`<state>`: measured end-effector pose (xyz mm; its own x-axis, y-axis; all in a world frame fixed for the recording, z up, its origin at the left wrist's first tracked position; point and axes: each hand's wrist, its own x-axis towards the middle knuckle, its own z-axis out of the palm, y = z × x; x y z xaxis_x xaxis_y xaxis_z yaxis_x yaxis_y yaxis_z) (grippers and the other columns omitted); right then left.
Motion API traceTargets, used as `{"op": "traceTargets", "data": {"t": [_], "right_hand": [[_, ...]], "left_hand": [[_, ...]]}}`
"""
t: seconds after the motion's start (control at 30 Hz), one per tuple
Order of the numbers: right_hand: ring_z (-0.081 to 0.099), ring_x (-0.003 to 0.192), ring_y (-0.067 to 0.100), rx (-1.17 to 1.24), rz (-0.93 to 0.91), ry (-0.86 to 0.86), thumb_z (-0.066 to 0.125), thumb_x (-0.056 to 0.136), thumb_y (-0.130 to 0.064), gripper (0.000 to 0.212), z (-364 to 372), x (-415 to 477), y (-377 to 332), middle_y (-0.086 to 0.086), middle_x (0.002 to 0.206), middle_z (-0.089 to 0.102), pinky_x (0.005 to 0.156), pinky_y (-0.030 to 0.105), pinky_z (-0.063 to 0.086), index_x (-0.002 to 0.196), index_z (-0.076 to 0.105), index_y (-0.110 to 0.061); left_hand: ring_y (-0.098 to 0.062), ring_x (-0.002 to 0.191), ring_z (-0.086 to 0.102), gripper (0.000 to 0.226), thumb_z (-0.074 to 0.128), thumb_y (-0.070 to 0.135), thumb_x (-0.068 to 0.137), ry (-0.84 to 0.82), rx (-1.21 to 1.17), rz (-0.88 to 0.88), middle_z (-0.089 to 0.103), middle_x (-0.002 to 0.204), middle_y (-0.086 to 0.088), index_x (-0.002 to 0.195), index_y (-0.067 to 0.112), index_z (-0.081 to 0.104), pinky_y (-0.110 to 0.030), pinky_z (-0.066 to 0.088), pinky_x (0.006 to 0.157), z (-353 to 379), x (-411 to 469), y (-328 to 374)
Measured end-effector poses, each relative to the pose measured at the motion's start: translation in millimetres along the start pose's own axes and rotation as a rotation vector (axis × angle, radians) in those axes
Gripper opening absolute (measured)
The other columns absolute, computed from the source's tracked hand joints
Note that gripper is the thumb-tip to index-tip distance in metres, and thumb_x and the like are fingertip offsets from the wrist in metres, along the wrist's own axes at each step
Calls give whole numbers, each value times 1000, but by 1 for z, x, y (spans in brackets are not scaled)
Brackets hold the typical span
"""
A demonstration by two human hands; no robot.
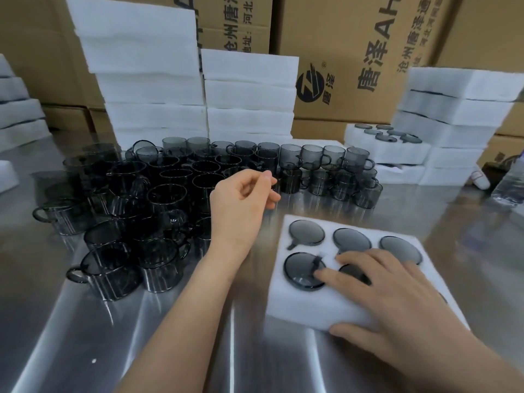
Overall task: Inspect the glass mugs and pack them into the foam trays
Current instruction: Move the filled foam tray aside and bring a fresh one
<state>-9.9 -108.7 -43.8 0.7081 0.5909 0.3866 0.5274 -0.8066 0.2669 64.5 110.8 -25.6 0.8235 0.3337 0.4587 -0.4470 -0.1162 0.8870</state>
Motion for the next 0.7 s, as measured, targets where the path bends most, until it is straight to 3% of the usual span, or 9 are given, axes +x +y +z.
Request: {"op": "traceTargets", "data": {"t": [0.1,0.17,0.27,0.43,0.53,0.6,0.7], "right_hand": [[60,107,30,24,237,-180,76,66,-63,70,1,-3,17,-1,118,61,73,46,51,129,59,-40],[41,127,22,-44,398,-282,56,76,-73,74,1,-5,29,-10,136,44,89,42,44,143,33,-51],[33,128,23,-155,588,-344,43,83,-72,75,9,-5,53,-8,138,35,95,41,42,148,15,-49],[32,127,39,-29,883,-376,57,88,-50,66,22,11,101,12,139,40,101,56,36,147,30,-40],[36,124,41,42,941,-314,64,85,-45,50,31,28,128,17,134,48,100,57,37,129,49,-26],[38,123,42,73,982,-286,67,83,-47,46,38,43,138,20,126,54,96,58,40,112,48,-17],[39,125,43,30,1018,-307,66,85,-48,50,49,66,150,23,125,54,95,60,40,114,46,-13]], "left_hand": [[-9,59,66,23,58,15,97,-4,5,-5,71,62,0,78,14,71,-19,54,64,0,-1,0],[-10,60,66,23,58,15,97,-5,9,-13,71,63,0,78,14,71,-22,56,65,0,0,0],[-10,60,66,23,58,16,97,-10,21,-15,71,63,0,79,14,72,-22,56,66,0,-1,0],[-9,60,67,23,59,18,96,-32,55,-35,71,63,2,78,16,71,-26,58,69,2,-1,0],[-10,62,67,23,59,19,96,-48,71,-33,71,64,3,76,18,71,-30,59,71,2,-2,0],[-10,63,67,23,59,19,96,-56,75,-31,71,64,2,75,19,71,-32,59,73,3,-3,0],[-16,66,68,24,60,19,96,-67,82,-31,72,65,2,75,20,71,-39,59,77,3,-4,0]]}}
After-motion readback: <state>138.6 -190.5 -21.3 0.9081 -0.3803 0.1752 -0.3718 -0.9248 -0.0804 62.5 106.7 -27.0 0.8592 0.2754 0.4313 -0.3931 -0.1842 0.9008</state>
